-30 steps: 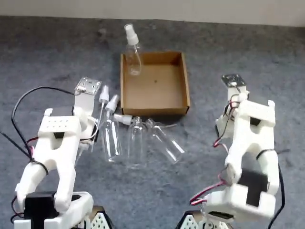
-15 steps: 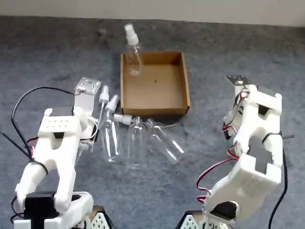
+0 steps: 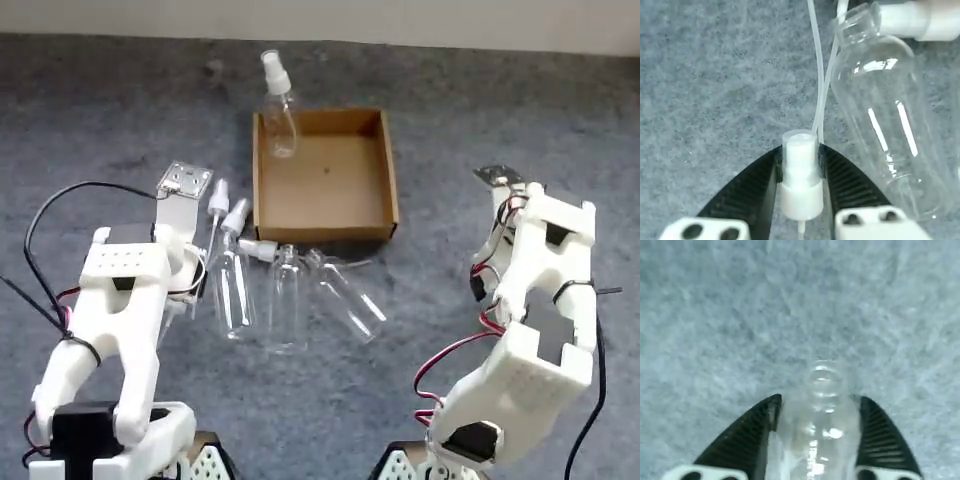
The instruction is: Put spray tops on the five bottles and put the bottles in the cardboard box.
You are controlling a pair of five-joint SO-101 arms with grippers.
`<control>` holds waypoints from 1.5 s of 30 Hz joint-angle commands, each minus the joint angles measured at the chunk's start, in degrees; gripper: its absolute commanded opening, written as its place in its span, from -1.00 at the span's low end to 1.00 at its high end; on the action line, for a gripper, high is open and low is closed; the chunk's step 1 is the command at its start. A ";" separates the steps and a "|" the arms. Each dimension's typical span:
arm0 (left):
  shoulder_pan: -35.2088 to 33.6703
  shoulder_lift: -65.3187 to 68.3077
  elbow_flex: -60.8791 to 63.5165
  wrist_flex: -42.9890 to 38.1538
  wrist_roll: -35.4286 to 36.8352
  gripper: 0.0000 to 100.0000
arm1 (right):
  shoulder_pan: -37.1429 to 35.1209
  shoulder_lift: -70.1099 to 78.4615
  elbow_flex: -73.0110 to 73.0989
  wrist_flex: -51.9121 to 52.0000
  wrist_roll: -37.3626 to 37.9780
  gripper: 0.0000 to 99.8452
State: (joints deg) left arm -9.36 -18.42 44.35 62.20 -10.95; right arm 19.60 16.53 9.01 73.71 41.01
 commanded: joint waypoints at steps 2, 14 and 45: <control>1.27 -1.98 0.13 -0.88 0.53 -1.00 | 0.66 -1.27 -0.84 0.84 0.26 -0.97; 1.89 -15.34 -12.35 6.86 4.40 -1.00 | -11.82 -25.80 -9.80 9.71 -15.03 -0.99; 5.67 -51.56 -17.89 -7.12 43.43 -0.99 | -68.97 -72.40 43.91 -28.35 -30.15 -0.99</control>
State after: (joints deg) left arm -5.14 -69.49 27.47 56.75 27.82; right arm -47.12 -52.92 52.00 48.84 11.47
